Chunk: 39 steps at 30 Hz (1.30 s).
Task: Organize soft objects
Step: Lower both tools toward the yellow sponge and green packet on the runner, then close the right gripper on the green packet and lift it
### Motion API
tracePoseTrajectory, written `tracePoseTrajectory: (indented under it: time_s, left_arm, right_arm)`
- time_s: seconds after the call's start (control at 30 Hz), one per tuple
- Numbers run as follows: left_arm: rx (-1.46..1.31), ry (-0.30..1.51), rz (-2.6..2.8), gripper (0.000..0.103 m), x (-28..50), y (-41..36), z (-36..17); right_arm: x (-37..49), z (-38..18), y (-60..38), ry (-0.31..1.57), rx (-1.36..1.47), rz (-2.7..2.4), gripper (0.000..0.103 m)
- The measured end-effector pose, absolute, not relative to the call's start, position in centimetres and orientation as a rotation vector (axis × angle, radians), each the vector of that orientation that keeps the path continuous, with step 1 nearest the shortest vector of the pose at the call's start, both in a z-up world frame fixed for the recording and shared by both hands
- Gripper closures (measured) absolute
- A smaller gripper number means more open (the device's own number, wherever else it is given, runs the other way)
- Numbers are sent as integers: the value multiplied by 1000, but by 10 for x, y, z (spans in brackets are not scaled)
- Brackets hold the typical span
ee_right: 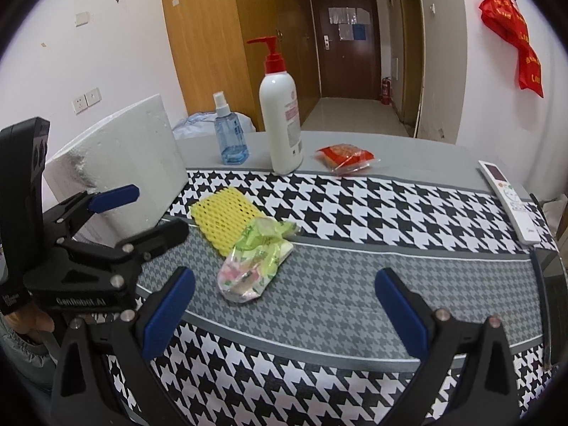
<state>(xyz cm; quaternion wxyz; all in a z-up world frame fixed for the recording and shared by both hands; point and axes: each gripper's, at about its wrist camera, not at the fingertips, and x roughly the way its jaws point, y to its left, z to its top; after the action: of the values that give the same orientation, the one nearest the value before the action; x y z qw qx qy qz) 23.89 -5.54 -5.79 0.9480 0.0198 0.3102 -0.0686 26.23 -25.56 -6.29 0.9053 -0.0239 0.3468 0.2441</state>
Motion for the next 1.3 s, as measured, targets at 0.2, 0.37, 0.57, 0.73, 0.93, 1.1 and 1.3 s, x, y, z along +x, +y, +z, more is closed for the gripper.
tracePoseTrajectory:
  time_s: [0.2,0.37,0.57,0.73,0.93,1.1,1.3]
  left_arm:
    - [31,632,-86,1,235,-43,-59]
    - [33,628,-97,1,231,-42,-58]
    - [43,647,-92,1,232,-45,-64]
    - [63,644,-111,3,231,-52,-65]
    - [48,659,-125,3,230,-46,-70]
    - [51,653,-84,4,225,-41,-71]
    - [50,662,-87,4,223,-36,-75]
  right_arm:
    - [264,-64,-244,722,-68,524,0]
    - [268,-70,-234,741,-90,543,0]
    - [275,-76,-227,762,-112,546,1]
    - [276,-80,-231,778,-108,552,1]
    - [274,-79,-230,774,-136,549,1]
    - [280,-86,-223,799,-145,553,5]
    - [285,-91,-219,823,-152,557,22]
